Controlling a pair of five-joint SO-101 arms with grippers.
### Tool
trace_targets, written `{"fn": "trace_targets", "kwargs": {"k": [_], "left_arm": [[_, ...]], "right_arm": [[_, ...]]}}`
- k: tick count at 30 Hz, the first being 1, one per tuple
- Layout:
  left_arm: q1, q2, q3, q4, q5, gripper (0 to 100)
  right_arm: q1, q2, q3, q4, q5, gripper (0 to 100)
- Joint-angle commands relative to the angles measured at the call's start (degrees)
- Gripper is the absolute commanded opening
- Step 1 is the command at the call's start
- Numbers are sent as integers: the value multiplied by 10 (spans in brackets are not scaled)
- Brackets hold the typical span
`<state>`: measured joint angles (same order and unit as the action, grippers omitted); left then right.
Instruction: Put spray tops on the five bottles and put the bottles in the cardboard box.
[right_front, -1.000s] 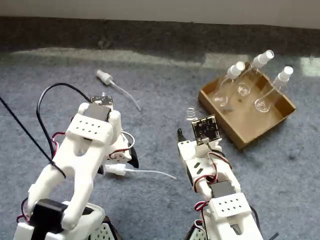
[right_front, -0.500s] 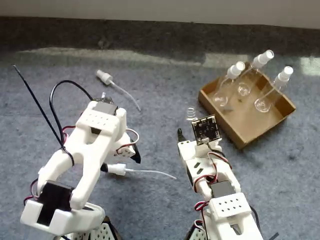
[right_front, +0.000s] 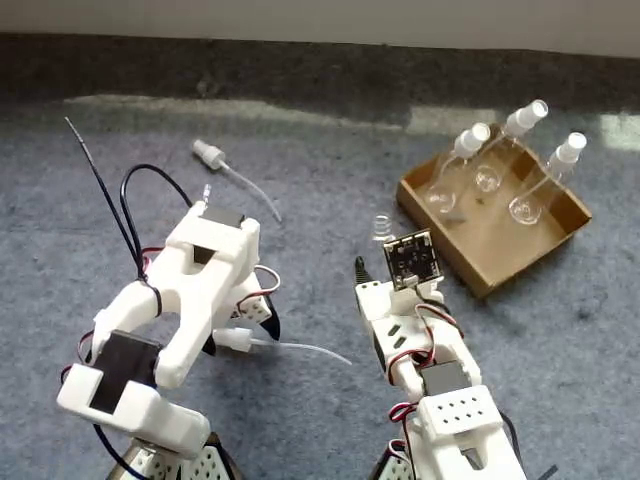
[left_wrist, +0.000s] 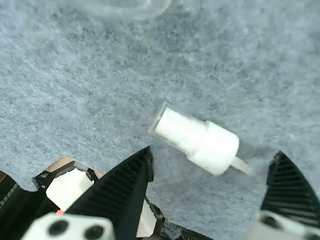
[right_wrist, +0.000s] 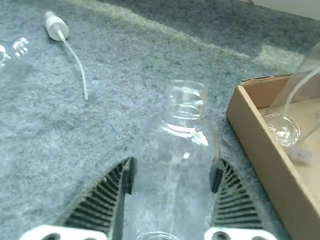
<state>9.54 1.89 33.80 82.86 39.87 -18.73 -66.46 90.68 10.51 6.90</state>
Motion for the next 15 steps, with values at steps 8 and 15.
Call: {"fn": "trace_targets", "kwargs": {"k": [8,15], "left_arm": [[4,5,-22,-77,4,302],[4,4,-26,-84,4,301]], "right_arm": [[6,-14,-7,-17,0,120],[6,-14,-7,-17,0,120]]}}
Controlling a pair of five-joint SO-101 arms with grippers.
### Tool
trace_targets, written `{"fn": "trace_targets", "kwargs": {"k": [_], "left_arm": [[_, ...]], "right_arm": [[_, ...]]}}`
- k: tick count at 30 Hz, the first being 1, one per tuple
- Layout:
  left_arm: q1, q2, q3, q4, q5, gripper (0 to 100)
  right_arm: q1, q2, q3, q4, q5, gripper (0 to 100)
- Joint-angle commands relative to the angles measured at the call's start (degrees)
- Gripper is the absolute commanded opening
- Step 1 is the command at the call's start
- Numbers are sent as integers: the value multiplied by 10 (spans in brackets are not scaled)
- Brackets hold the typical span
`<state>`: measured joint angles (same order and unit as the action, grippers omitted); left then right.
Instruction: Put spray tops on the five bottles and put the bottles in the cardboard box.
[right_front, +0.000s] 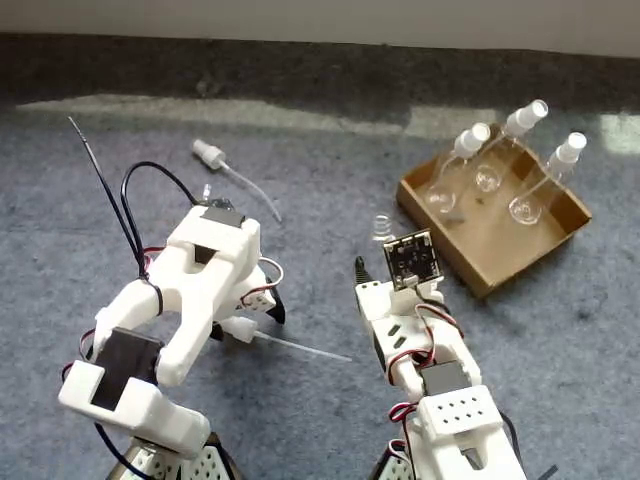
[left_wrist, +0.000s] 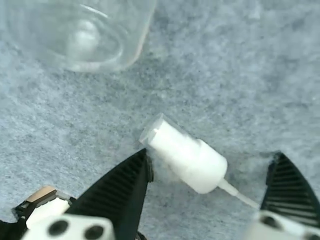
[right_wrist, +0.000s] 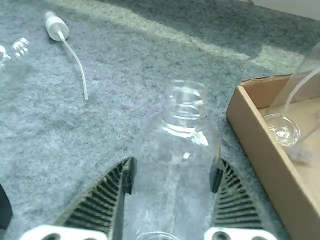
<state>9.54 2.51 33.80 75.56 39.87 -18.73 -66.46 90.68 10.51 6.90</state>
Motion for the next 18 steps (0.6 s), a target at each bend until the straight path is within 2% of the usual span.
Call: {"fn": "trace_targets", "kwargs": {"k": [1,9,18], "left_arm": [[4,-2,-26,-18,4,301],[3,-6,-27,-67,4,291],[4,-3,-27,-114,0,89]], "right_arm": [[6,-14,-7,-17,0,120],[6,-14,-7,-17,0,120],[6,-14,-7,-17,0,120]]}}
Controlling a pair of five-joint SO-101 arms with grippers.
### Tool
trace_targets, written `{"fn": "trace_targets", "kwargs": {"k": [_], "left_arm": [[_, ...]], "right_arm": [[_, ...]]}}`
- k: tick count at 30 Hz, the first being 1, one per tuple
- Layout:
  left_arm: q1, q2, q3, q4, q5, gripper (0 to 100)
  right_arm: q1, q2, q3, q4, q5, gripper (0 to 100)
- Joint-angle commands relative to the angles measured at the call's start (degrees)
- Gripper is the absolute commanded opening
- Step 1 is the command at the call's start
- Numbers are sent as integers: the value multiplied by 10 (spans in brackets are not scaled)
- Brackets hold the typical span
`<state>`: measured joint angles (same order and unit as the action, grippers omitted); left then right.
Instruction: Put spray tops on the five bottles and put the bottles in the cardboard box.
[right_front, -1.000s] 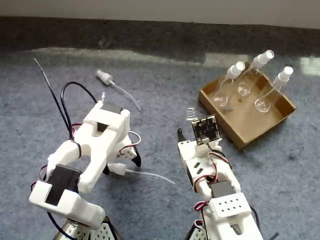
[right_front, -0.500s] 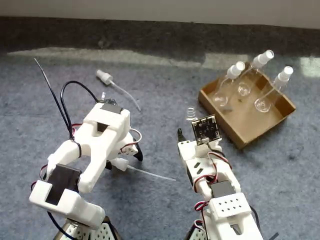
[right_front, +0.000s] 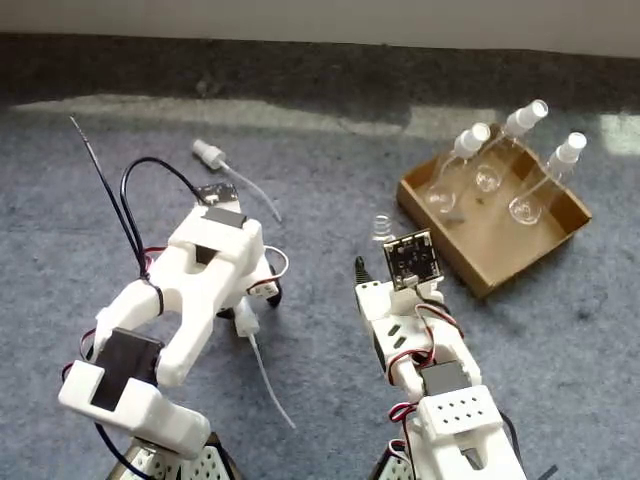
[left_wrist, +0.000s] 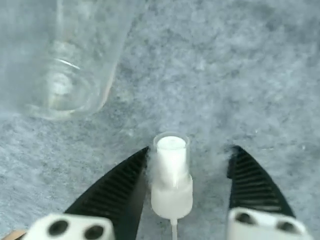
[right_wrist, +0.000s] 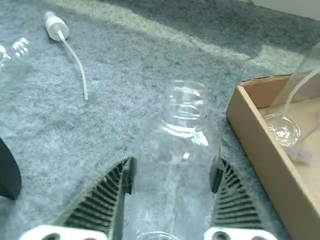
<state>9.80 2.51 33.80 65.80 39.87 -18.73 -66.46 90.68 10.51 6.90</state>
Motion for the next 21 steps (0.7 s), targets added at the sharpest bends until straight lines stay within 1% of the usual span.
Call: {"fn": "trace_targets", "kwargs": {"k": [1,6,14,17,19,21], "left_arm": [[3,-6,-27,-15,0,69],[6,-7,-27,-12,0,8],[6,-7,-28,-12,0,6],[6,-8,-57,-8,-1,5],[6,-8,-91,33,-1,5],[8,-7,-138,91,-1,5]], "right_arm": [[6,-14,-7,-17,0,120],[6,-14,-7,-17,0,120],[6,-14,-7,-17,0,120],[6,-14,-7,-17,0,120],[6,-14,-7,-17,0,120],[6,-14,-7,-17,0,120]]}}
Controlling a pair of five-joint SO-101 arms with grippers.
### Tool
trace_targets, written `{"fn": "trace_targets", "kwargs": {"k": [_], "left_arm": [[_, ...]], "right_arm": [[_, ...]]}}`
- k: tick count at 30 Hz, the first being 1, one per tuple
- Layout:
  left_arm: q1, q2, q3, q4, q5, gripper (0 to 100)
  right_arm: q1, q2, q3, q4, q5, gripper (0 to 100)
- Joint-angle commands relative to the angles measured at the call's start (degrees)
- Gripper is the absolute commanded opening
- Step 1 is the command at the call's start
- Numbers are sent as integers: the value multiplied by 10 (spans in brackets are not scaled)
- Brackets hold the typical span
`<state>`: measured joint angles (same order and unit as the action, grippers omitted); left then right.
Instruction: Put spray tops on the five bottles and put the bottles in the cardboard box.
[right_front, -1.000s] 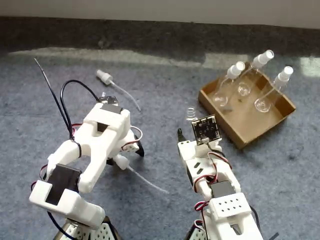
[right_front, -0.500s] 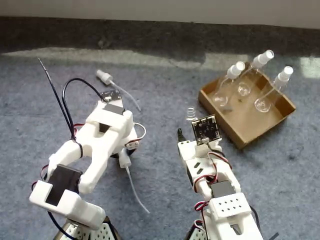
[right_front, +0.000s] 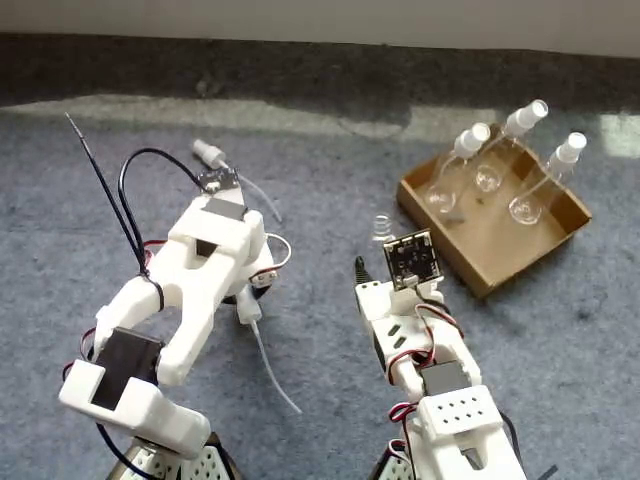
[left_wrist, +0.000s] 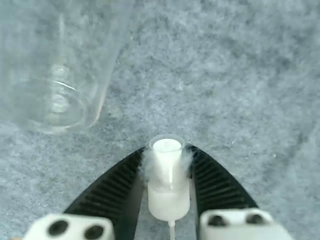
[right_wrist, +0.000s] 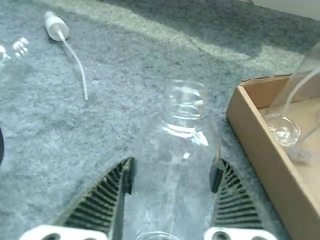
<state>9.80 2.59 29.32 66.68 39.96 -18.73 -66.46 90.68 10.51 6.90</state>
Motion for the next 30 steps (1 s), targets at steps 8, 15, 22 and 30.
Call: {"fn": "trace_targets", "kwargs": {"k": [8,15,22,30], "left_arm": [[16,-7,-255,236,-2,5],[11,-8,-376,319,-2,7],[-59,-8,-441,338,-15,7],[-101,-9,-439,340,-178,5]], "right_arm": [[6,-14,-7,-17,0,120],[1,-14,-7,-17,0,120],[-54,-14,-5,-17,0,120],[-89,-14,-8,-17,-3,120]]}}
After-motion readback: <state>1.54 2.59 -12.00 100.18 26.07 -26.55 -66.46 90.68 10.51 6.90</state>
